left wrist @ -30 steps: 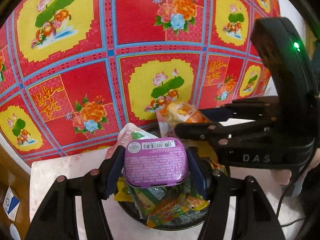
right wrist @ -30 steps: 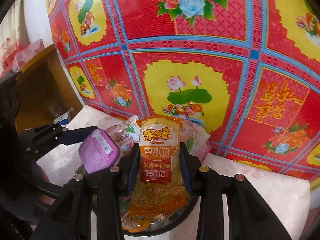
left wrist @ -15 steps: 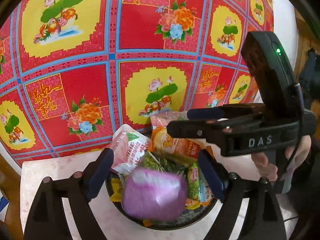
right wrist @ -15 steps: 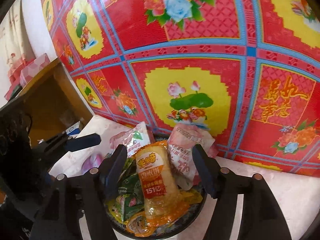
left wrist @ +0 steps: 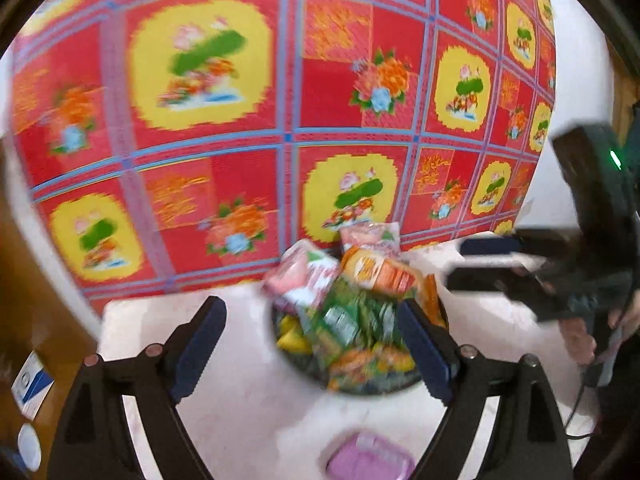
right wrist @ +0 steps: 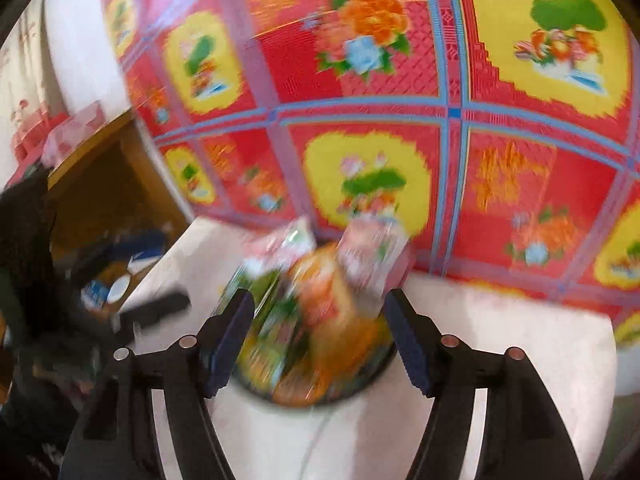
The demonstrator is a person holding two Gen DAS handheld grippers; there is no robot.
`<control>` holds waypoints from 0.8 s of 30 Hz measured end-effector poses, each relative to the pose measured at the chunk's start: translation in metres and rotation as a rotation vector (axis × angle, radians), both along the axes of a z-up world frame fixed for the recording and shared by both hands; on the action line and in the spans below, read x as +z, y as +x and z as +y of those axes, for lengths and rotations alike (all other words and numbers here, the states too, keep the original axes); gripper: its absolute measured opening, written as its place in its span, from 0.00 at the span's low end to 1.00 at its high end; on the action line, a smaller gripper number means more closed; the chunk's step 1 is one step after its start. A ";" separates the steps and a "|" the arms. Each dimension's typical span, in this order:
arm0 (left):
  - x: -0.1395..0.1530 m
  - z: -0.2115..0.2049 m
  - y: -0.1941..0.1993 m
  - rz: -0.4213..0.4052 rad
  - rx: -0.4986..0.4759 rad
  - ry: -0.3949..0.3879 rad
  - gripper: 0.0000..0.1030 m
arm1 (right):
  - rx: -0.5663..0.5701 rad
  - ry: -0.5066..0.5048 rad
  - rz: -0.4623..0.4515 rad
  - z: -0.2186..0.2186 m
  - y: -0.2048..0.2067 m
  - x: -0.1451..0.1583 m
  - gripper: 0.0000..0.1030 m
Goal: Organize snacks
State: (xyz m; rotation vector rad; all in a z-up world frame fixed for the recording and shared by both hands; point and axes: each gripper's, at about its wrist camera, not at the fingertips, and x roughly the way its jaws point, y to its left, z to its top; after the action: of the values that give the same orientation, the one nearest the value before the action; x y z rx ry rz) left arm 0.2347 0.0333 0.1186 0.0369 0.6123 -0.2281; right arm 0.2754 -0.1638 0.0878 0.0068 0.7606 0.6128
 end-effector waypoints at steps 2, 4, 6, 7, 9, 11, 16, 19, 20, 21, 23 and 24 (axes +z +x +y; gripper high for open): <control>-0.003 0.010 -0.018 0.018 0.086 0.030 0.88 | 0.030 -0.023 0.000 0.008 -0.031 -0.007 0.67; -0.012 0.018 -0.029 0.050 0.154 0.052 0.88 | 0.071 -0.062 0.016 0.026 -0.057 -0.019 0.68; -0.022 0.028 -0.044 0.070 0.186 0.044 0.88 | 0.140 -0.106 0.032 0.050 -0.079 -0.032 0.73; -0.026 0.032 -0.049 0.078 0.196 0.043 0.88 | 0.169 -0.137 0.036 0.063 -0.088 -0.039 0.74; -0.037 0.041 -0.060 0.103 0.238 0.050 0.88 | 0.188 -0.200 0.030 0.088 -0.100 -0.052 0.74; -0.046 0.049 -0.069 0.112 0.247 0.025 0.88 | 0.190 -0.233 0.027 0.102 -0.104 -0.060 0.74; -0.052 0.064 -0.082 0.118 0.254 -0.029 0.88 | 0.151 -0.279 0.060 0.123 -0.098 -0.073 0.50; -0.051 0.066 -0.085 0.104 0.249 -0.036 0.88 | 0.148 -0.280 0.078 0.118 -0.097 -0.071 0.49; -0.051 0.066 -0.086 0.098 0.242 -0.038 0.88 | 0.138 -0.278 0.086 0.114 -0.095 -0.071 0.49; -0.050 0.065 -0.086 0.096 0.236 -0.045 0.88 | 0.128 -0.272 0.085 0.111 -0.095 -0.069 0.49; -0.050 0.062 -0.086 0.096 0.219 -0.068 0.88 | 0.104 -0.232 0.059 0.098 -0.094 -0.057 0.49; -0.051 0.060 -0.086 0.097 0.209 -0.078 0.88 | 0.075 -0.208 0.040 0.087 -0.089 -0.047 0.49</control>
State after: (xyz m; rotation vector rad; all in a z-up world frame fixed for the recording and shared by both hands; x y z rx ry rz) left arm 0.1483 0.0930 0.0679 -0.1137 0.6984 -0.0510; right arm 0.1864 -0.0770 0.0403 -0.2023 0.8631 0.6035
